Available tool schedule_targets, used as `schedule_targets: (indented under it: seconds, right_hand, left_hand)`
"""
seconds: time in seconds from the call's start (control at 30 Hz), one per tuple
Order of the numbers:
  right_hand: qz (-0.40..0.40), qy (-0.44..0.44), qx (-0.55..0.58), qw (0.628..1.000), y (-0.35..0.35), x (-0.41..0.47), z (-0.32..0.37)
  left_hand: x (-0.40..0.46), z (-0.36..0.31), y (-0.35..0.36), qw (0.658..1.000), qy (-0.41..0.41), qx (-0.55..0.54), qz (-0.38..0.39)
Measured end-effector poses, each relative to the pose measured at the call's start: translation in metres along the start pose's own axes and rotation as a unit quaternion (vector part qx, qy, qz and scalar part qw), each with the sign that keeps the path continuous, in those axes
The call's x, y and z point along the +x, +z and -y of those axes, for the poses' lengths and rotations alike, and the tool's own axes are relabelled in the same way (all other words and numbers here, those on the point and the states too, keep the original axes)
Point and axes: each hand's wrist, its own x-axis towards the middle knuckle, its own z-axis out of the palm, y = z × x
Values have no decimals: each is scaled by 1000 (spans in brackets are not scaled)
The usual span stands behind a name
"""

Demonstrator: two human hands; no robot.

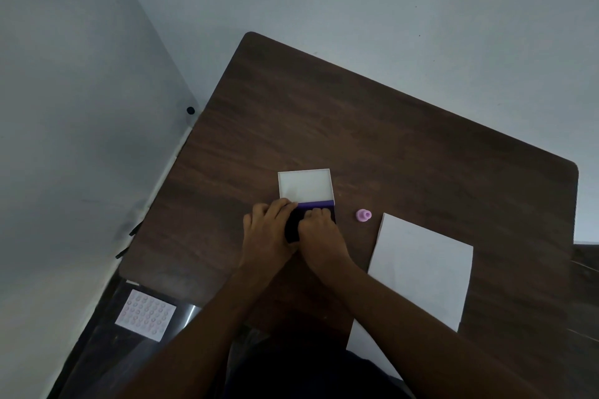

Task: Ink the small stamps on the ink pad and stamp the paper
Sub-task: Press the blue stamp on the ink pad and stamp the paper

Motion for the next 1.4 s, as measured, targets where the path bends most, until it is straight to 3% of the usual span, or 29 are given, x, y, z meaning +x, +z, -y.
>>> schedule_targets:
  seconds: [1.0,1.1,1.17,1.23,1.3,1.37,1.4]
  right_hand:
    - [-56,-13,4,998,-1,-4,1]
    - [-40,26,54,997,-7,-7,-3]
    - [-77,43,107,990,-13,-14,-7]
    - [-165,103,239,951,-26,-29,-13]
    - [-208,156,407,876,-42,-49,-23]
    - [-189,159,554,795,-52,-69,-37]
    - [-157,155,639,737,-55,-78,-45]
  left_hand:
    - [-4,-2,-5,1000,18,-5,-3]
    - [-5,-3,-7,1000,15,5,6]
    - [-4,-3,-9,1000,14,13,11]
    - [-5,-5,-9,999,17,26,20]
    - [-7,-9,-9,999,12,33,24]
    - [-11,-13,-8,999,4,34,22]
    - [-13,-15,-9,999,2,35,21]
